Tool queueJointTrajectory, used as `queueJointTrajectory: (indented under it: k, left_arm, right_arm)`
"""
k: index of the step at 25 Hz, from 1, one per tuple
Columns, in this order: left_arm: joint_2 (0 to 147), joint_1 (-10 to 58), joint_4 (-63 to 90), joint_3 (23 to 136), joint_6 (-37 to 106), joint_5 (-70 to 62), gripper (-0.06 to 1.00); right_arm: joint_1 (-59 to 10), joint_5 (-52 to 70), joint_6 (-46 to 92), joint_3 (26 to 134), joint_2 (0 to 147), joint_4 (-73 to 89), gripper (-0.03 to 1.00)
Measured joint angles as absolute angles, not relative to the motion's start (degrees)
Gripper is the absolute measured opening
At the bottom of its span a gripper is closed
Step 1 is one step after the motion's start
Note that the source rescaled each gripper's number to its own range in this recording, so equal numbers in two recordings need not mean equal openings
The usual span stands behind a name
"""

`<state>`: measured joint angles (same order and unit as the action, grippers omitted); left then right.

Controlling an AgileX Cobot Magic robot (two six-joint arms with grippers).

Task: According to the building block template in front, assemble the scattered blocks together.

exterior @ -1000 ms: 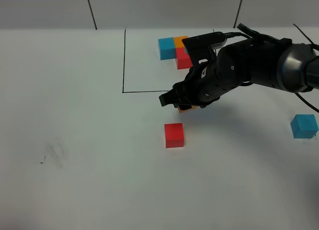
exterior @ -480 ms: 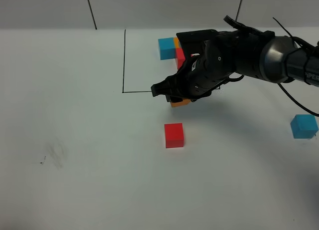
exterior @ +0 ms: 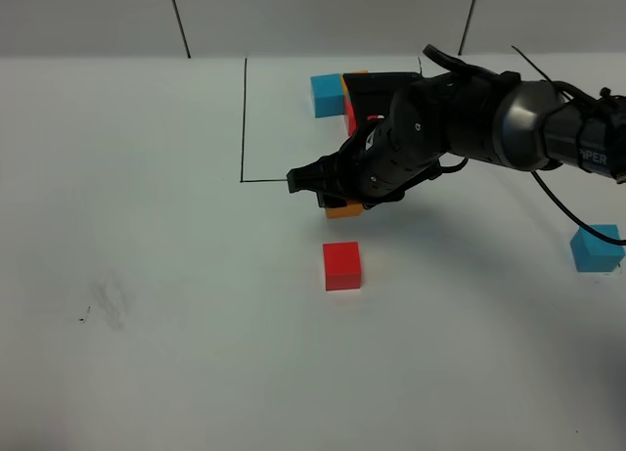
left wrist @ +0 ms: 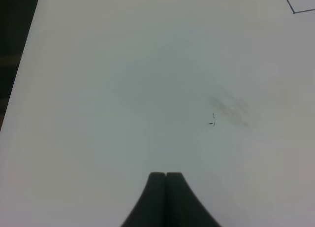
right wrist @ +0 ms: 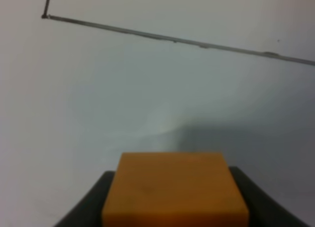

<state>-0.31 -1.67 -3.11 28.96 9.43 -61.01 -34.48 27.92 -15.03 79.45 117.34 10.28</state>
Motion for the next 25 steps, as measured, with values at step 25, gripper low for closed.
queueJointTrajectory:
  k: [25]
  left_arm:
    - [-0.31, -1.67, -3.11, 28.96, 9.38, -60.99, 0.0]
  right_arm:
    - [-34.48, 31.21, -20.9, 84.28, 121.75, 7.24, 0.43]
